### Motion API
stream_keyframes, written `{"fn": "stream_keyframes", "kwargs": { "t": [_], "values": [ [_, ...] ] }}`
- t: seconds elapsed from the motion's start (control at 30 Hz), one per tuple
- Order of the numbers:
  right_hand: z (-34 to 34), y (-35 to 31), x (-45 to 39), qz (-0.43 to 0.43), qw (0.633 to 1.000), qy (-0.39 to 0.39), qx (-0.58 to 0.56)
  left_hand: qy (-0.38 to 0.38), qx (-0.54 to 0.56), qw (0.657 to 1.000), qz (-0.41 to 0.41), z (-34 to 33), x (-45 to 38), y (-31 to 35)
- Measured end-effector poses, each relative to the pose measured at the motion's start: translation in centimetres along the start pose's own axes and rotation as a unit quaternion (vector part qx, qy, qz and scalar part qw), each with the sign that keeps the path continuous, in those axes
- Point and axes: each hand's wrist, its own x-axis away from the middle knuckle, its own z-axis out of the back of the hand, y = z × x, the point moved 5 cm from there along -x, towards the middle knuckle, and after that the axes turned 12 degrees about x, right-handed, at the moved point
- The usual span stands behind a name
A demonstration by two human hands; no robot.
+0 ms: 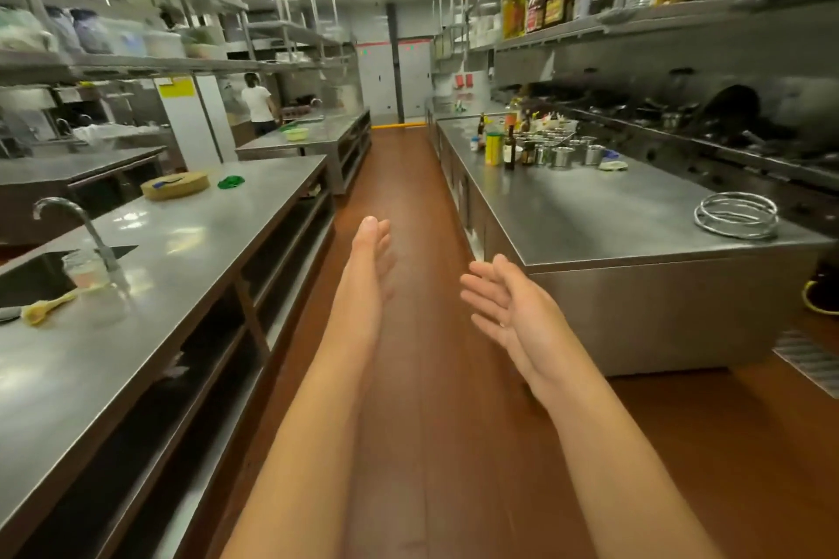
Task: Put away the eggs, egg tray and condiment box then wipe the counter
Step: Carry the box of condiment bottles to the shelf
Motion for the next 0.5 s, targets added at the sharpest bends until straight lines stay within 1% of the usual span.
{"fn": "stream_keyframes", "kwargs": {
  "t": [0.13, 0.27, 0.4, 0.5],
  "values": [
    [9.9, -0.4, 0.9, 0.006, 0.999, 0.041, -0.008, -0.021, 0.049, 0.999, 0.002, -9.2, 1.4, -3.7],
    [17.9, -0.6, 1.4, 0.005, 0.997, 0.074, -0.034, -0.035, 0.073, 0.997, 0.017, -16.2, 2.7, -6.7],
    [23.7, -1.0, 0.5, 0.016, 0.993, 0.109, -0.049, -0.054, 0.084, 0.995, 0.021, -21.8, 1.5, -7.4],
    [26.0, -1.2, -1.1, 0.017, 0.992, 0.118, -0.043, -0.075, 0.086, 0.993, 0.034, -24.9, 0.1, -8.4]
  ]
}}
